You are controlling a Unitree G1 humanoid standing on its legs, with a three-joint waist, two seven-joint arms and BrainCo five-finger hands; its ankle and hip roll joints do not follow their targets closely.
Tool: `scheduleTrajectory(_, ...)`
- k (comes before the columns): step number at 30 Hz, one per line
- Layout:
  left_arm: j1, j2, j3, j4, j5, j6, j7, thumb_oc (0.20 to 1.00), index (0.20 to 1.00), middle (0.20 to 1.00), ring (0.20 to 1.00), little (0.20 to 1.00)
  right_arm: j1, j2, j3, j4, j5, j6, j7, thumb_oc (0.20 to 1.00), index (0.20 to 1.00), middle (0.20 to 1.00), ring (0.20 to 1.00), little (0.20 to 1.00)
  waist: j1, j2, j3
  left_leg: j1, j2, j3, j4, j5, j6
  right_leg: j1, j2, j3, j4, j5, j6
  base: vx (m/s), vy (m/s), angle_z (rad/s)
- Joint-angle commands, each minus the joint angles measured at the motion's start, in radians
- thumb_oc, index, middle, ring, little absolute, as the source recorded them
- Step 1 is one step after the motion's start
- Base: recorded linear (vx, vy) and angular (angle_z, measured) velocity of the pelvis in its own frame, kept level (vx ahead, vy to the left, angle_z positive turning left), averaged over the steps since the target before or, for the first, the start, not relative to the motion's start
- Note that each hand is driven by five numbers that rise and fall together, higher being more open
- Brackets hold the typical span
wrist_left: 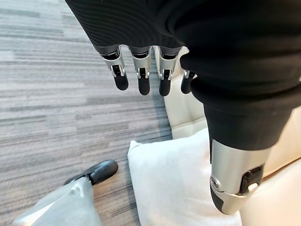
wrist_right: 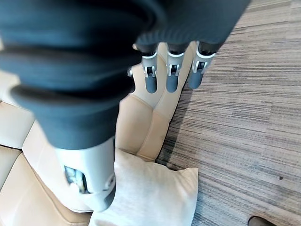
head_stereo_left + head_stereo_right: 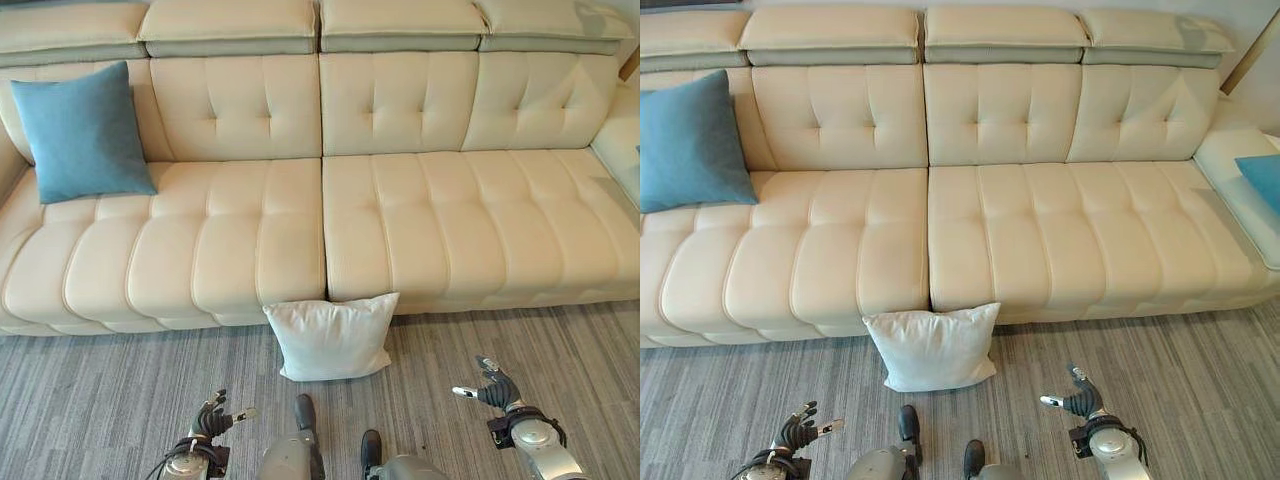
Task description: Pick up all the scattered cushions and arrange them neatly on the sofa.
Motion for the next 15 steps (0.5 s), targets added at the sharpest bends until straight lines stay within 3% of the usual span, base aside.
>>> scheduleTrajectory(1,0.005,0.066,0.023,-0.033,0.025,-0.028,0.017,1.0,1.0,1.0,1.0,1.0,-0.03,0.003,0.029,-0.057,-0.012,-0.034,-0.001,1.0,1.0,1.0,1.0,1.0,0.02,-0.036,-0.001,-0.021,-0.016,-0.076,0.109,-0.113,-0.045,-0.059,-0.087,-0.004,-0.003,0.138,0.035,0.13,0.034,-0.06)
scheduleTrajectory(5,-0.004,0.078,0.021,-0.031,0.023,-0.034,0.025,1.0,1.0,1.0,1.0,1.0,-0.039,-0.018,0.035,-0.041,-0.007,-0.033,-0.007,1.0,1.0,1.0,1.0,1.0,0.002,-0.045,0.006,0.013,-0.049,-0.123,0.121,-0.151,-0.05,-0.049,-0.062,-0.008,-0.203,0.122,0.027,0.17,-0.044,0.06)
scheduleTrajectory(6,0.002,0.076,0.028,-0.036,0.014,-0.031,0.025,1.0,1.0,1.0,1.0,1.0,-0.039,-0.02,0.037,-0.038,-0.01,-0.028,-0.006,1.0,1.0,1.0,1.0,1.0,0.003,-0.048,0.007,0.01,-0.048,-0.12,0.13,-0.155,-0.049,-0.073,-0.066,-0.002,-0.185,0.15,0.03,0.09,-0.092,0.34)
scheduleTrajectory(10,-0.011,0.073,0.029,-0.045,-0.022,-0.04,0.024,1.0,1.0,1.0,1.0,1.0,-0.049,-0.034,0.037,-0.045,-0.001,-0.033,-0.013,1.0,1.0,1.0,1.0,1.0,0.017,-0.056,0.009,-0.033,-0.039,-0.137,0.2,-0.175,-0.067,-0.044,-0.071,-0.036,-0.203,0.113,0.0,0.05,-0.125,0.49)
scheduleTrajectory(15,-0.104,0.088,-0.001,-0.046,-0.076,-0.055,0.045,1.0,1.0,1.0,1.0,1.0,-0.147,-0.07,0.062,-0.009,0.01,-0.037,-0.045,1.0,1.0,1.0,1.0,1.0,0.022,-0.045,0.067,-0.19,-0.015,-0.162,0.315,-0.184,-0.096,-0.112,-0.079,-0.096,-0.174,0.086,-0.033,-0.11,-0.117,0.36)
